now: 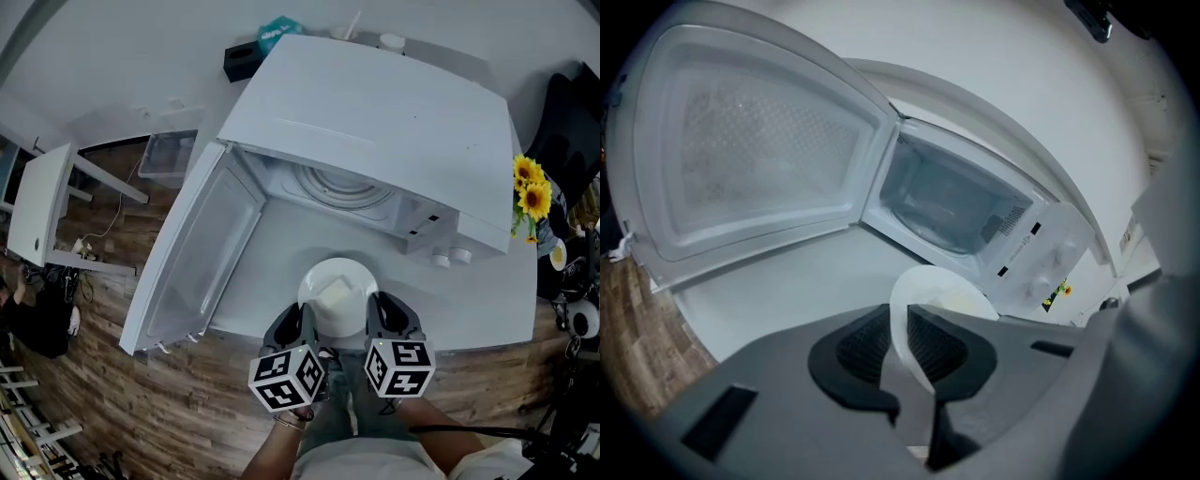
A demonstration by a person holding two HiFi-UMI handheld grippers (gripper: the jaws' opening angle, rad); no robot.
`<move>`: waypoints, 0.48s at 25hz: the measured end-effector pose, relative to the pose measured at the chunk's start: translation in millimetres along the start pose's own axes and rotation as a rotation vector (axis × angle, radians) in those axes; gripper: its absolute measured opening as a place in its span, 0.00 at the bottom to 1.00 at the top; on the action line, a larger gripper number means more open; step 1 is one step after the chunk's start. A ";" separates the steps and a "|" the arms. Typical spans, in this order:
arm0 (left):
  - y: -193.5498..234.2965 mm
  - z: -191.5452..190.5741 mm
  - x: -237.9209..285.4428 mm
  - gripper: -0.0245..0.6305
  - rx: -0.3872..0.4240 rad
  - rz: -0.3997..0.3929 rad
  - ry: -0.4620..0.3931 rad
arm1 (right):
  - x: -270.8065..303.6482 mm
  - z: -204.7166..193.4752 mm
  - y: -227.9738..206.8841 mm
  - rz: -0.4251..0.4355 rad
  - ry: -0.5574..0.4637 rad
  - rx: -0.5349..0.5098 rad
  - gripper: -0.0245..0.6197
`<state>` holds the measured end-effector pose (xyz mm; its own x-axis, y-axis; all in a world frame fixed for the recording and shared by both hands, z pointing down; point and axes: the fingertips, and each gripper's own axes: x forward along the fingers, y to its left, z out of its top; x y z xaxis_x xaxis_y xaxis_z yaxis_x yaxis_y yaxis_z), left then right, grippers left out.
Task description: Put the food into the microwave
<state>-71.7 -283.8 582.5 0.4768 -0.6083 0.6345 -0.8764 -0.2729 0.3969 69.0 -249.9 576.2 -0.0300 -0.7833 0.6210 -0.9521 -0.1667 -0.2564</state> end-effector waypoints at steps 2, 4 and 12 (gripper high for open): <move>-2.1 8.0 -4.0 0.13 0.003 -0.002 -0.013 | -2.8 8.6 3.3 0.004 -0.015 -0.002 0.13; -3.9 15.8 -7.4 0.13 0.007 -0.004 -0.027 | -5.5 16.7 6.5 0.009 -0.030 -0.005 0.13; -8.8 52.6 -4.2 0.13 0.040 -0.031 -0.079 | -1.3 49.0 13.6 0.003 -0.091 0.018 0.13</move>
<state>-69.6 -318.0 541.5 0.4985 -0.6555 0.5672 -0.8639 -0.3214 0.3878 71.0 -280.5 535.6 -0.0038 -0.8350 0.5503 -0.9465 -0.1745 -0.2714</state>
